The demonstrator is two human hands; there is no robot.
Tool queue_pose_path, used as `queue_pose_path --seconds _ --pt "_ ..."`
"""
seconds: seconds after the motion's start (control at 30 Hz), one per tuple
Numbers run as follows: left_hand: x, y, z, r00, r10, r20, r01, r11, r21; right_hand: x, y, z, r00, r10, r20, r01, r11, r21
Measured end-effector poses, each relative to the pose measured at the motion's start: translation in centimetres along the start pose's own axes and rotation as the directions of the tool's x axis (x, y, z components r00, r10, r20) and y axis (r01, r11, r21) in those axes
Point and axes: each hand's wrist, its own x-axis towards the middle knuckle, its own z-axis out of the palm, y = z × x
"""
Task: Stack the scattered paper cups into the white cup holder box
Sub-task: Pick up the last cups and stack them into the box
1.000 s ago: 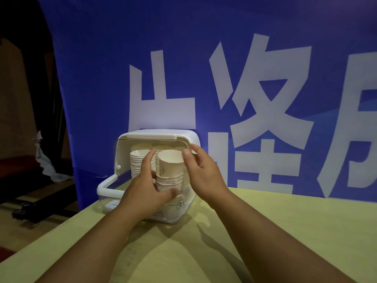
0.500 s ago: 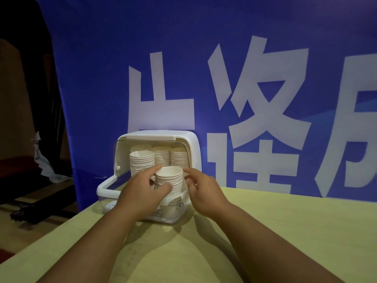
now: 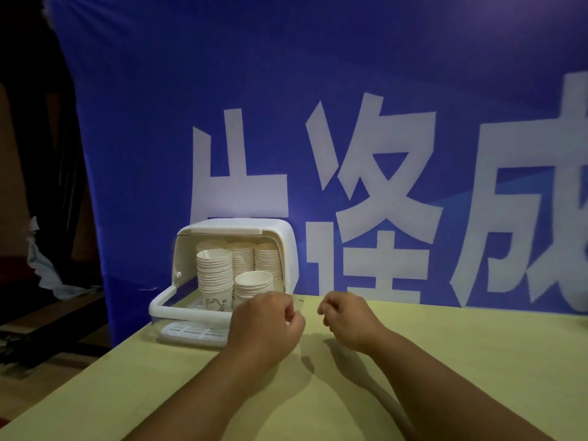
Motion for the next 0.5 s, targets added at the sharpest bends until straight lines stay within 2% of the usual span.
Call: queue_pose_path --seconds 0.1,0.17,0.27,0.37,0.5 --pt "-1.8 2.9 2.2 0.975 -0.160 0.156 0.177 0.979 -0.101 -2.5 4.1 -3.2 0.992 0.127 0.004 -0.125 0.984 -0.125" --pt "-3.1 5.0 3.8 0.948 -0.169 0.269 0.201 0.975 -0.097 -4.7 7.0 -6.0 0.980 0.199 0.003 -0.194 0.956 -0.220" --pt "-4.6 8.9 5.4 0.923 -0.108 0.370 0.158 0.981 -0.108 -8.4 11.0 -10.3 0.969 0.243 -0.043 -0.242 0.905 -0.350" --pt "-5.4 13.0 6.7 0.903 -0.048 0.426 0.111 0.986 -0.125 -11.5 14.0 -13.9 0.961 0.263 -0.085 -0.266 0.801 -0.535" --pt "-5.8 19.0 8.7 0.887 0.032 0.460 0.048 0.986 -0.161 -14.3 17.1 -18.6 0.937 0.327 -0.125 -0.333 0.724 -0.603"
